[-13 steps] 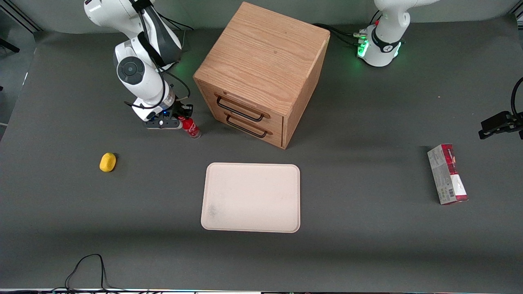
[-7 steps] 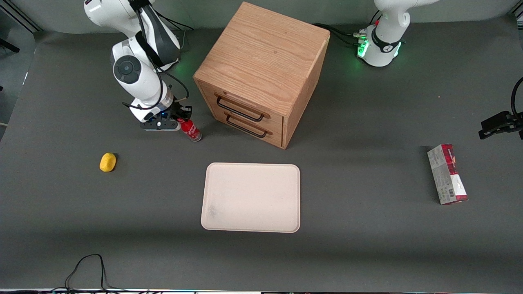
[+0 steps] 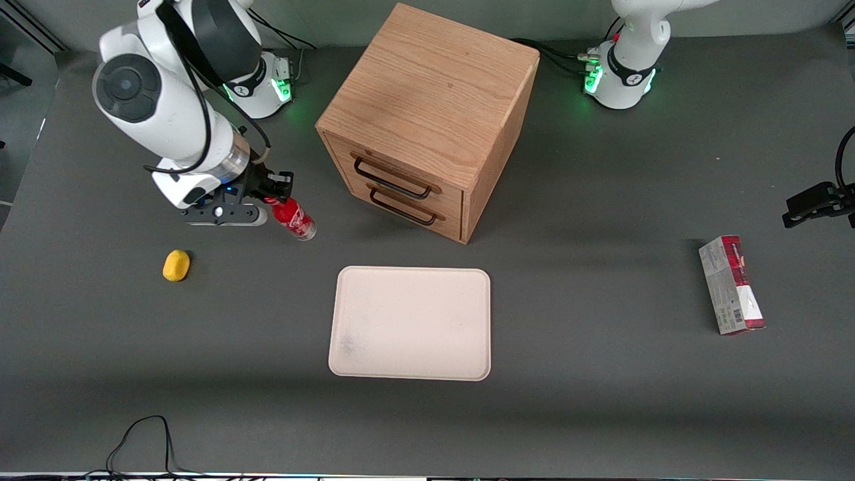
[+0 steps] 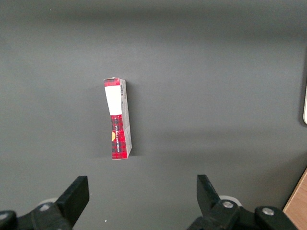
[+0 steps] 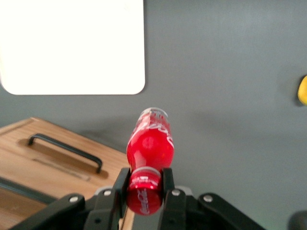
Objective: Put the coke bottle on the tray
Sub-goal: 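Lift the bottle and carry it with the right gripper to the tray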
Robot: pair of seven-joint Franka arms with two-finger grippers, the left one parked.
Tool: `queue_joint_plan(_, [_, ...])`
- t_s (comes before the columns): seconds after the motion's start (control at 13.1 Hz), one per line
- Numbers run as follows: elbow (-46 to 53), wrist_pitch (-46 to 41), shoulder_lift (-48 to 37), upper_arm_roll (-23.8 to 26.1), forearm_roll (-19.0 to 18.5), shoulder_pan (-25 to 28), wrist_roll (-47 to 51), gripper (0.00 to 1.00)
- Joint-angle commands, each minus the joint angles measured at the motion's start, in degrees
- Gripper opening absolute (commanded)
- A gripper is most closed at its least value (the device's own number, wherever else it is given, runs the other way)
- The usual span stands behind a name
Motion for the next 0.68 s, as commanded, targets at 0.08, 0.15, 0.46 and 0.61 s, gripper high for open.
queue_joint_plan(0.08, [38.28,-13.39,23.18,-0.16,0.39,-1.12,-0.33,0.07])
queue_joint_plan(0.15, [40.96,-12.17,26.35,0.19,0.56,-1.73,-0.94,0.08])
queue_joint_plan(0.46, [41.34,1.95,33.66,1.07,0.65,-2.88,-4.54,0.12])
queue_joint_plan(0.61, [41.25,7.68,37.7,0.99,0.65,-2.88,-5.25,0.12])
